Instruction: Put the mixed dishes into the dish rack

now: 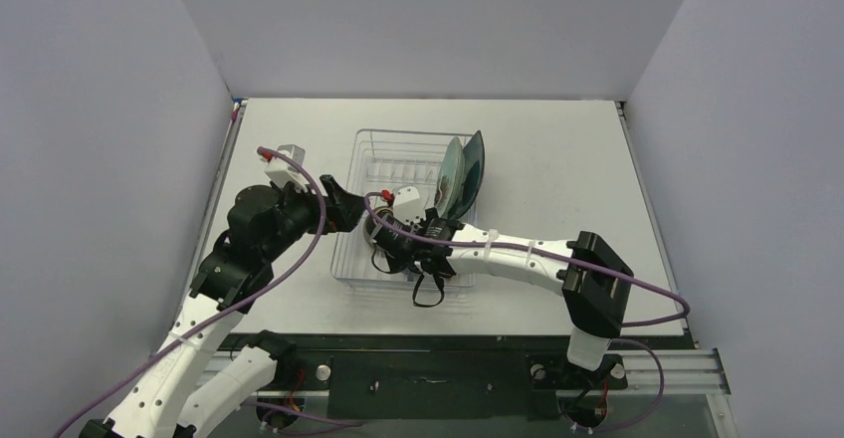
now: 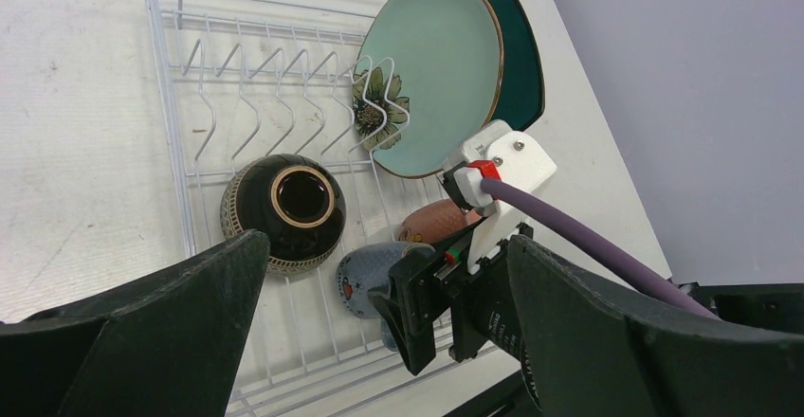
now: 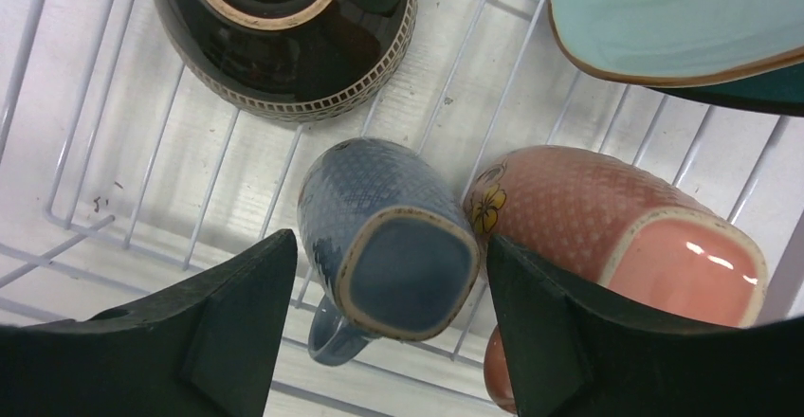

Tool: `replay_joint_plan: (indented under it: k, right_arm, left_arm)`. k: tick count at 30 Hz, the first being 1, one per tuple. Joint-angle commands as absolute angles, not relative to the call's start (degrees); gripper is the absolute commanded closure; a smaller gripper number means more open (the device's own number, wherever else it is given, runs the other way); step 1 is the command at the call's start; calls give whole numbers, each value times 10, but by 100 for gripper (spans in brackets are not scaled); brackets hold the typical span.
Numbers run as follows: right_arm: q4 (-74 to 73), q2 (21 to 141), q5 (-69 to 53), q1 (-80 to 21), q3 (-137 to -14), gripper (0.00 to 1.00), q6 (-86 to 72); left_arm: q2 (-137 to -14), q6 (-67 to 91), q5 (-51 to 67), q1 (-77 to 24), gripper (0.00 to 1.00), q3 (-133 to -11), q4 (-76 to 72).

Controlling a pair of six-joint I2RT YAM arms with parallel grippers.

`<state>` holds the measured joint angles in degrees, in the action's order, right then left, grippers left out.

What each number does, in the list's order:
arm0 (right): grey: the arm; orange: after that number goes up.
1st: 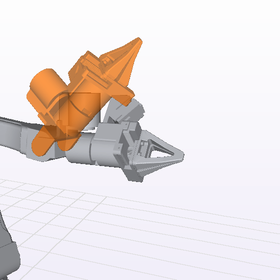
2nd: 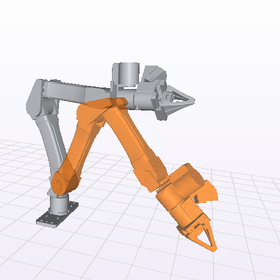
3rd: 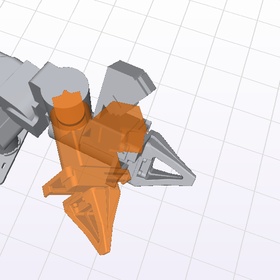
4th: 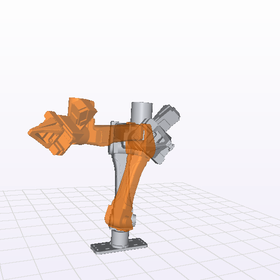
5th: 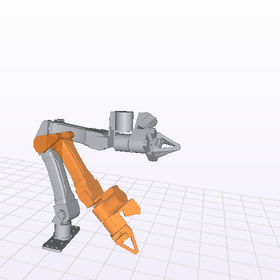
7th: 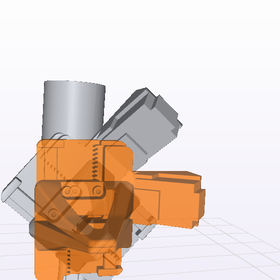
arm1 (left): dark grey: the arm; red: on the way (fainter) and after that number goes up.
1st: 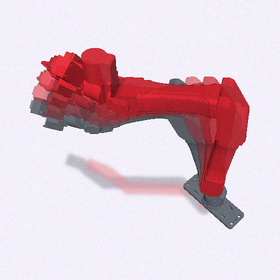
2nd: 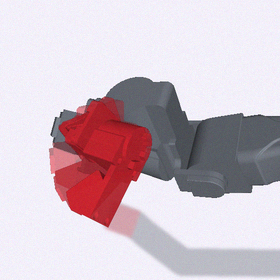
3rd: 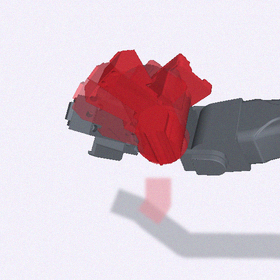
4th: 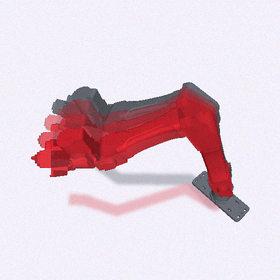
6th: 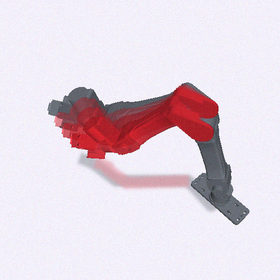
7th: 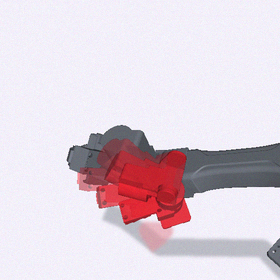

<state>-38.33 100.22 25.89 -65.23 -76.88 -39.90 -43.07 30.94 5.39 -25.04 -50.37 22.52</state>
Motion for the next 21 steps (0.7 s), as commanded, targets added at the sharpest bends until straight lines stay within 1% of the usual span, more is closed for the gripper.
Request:
replay_joint_plan:
  k: [1, 3, 4, 5, 7, 8, 9, 10, 13, 14, 15, 17, 21]
  right_arm:
    - [-355, 1015, 260, -649, -774, 33, -399]
    - [-355, 1021, 257, -649, -778, 37, -398]
    - [-354, 1024, 255, -649, -779, 43, -398]
    - [-354, 1024, 254, -650, -782, 46, -397]
    - [-355, 1022, 253, -653, -784, 58, -397]
    - [-355, 1021, 254, -654, -784, 61, -397]
    - [-356, 1019, 254, -656, -786, 67, -395]
    - [-356, 1018, 255, -658, -788, 69, -395]
    - [-360, 1016, 254, -664, -796, 80, -392]
    - [-362, 1017, 255, -665, -802, 81, -392]
    - [-366, 1018, 255, -667, -804, 85, -391]
    - [-374, 1018, 259, -671, -812, 88, -391]
    - [-379, 1025, 264, -675, -818, 89, -389]
  left_arm:
    - [-423, 303, 55, -250, 4, -505, 199]
    - [-422, 302, 55, -250, 4, -504, 200]
    - [-422, 302, 54, -250, 4, -504, 200]
    - [-421, 301, 54, -250, 4, -503, 201]
    - [-420, 301, 54, -250, 4, -503, 202]
    - [-420, 300, 54, -250, 4, -503, 202]
    - [-420, 300, 54, -250, 4, -503, 201]
    - [-420, 300, 54, -250, 4, -502, 202]
    - [-422, 300, 54, -250, 4, -503, 200]
    - [-422, 300, 54, -250, 4, -502, 199]
    - [-422, 301, 55, -250, 4, -502, 199]
    - [-421, 301, 55, -250, 4, -502, 200]
    - [-419, 301, 55, -250, 4, -501, 201]
